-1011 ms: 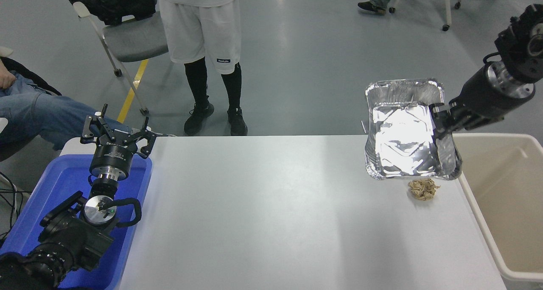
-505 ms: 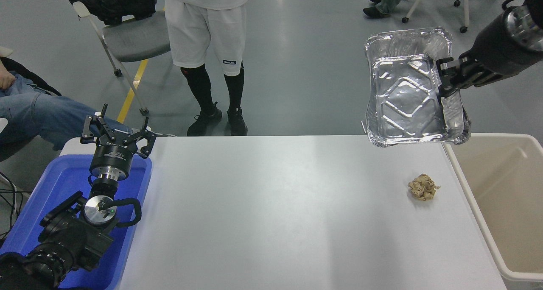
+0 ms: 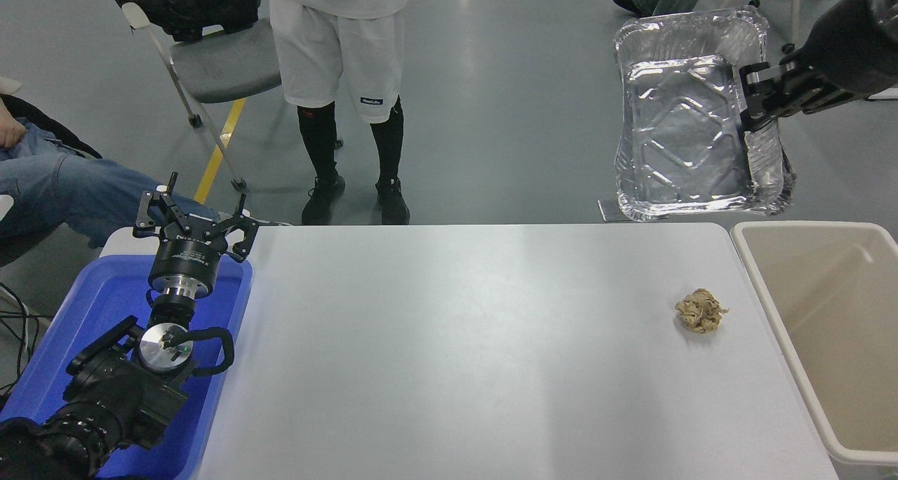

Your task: Pick up foil plate and place in dustbin

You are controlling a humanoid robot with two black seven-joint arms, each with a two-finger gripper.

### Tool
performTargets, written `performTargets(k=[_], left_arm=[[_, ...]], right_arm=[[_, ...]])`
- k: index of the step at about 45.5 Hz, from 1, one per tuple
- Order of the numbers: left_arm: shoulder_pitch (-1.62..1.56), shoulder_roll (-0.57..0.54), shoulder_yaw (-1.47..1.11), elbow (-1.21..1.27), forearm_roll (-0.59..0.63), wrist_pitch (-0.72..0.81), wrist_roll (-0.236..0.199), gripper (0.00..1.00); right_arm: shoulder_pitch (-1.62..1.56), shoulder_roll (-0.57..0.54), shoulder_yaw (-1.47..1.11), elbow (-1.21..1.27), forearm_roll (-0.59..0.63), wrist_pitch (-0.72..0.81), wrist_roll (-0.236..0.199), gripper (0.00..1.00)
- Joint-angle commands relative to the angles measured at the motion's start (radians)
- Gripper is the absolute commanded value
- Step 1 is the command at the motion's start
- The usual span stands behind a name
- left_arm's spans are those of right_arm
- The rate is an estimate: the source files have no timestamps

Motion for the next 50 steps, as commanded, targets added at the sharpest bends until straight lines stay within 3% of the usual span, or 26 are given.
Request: performTargets(k=[1, 12, 28, 50], left_arm=[[0.000, 0.000, 0.000, 0.000, 0.000, 0.000, 0.000, 0.99], [0.000, 0.000, 0.000, 0.000, 0.000, 0.000, 0.000, 0.99], [0.000, 0.000, -0.002, 0.000, 0.000, 0.000, 0.000, 0.99], [0.000, 0.000, -0.002, 0.000, 0.000, 0.000, 0.000, 0.99]], right_arm=[[-0.036, -0.094, -0.059, -0.005, -0.056, 0.000, -0.002, 0.00], [-0.059, -0.185, -0.128, -0.046, -0.058, 0.000, -0.002, 0.00], [-0.401, -0.233, -0.061, -0.368, -0.046, 0.000, -0.001, 0.00], [-1.036, -0.328, 0.479, -0.727, -0.041, 0.000, -0.002, 0.00]])
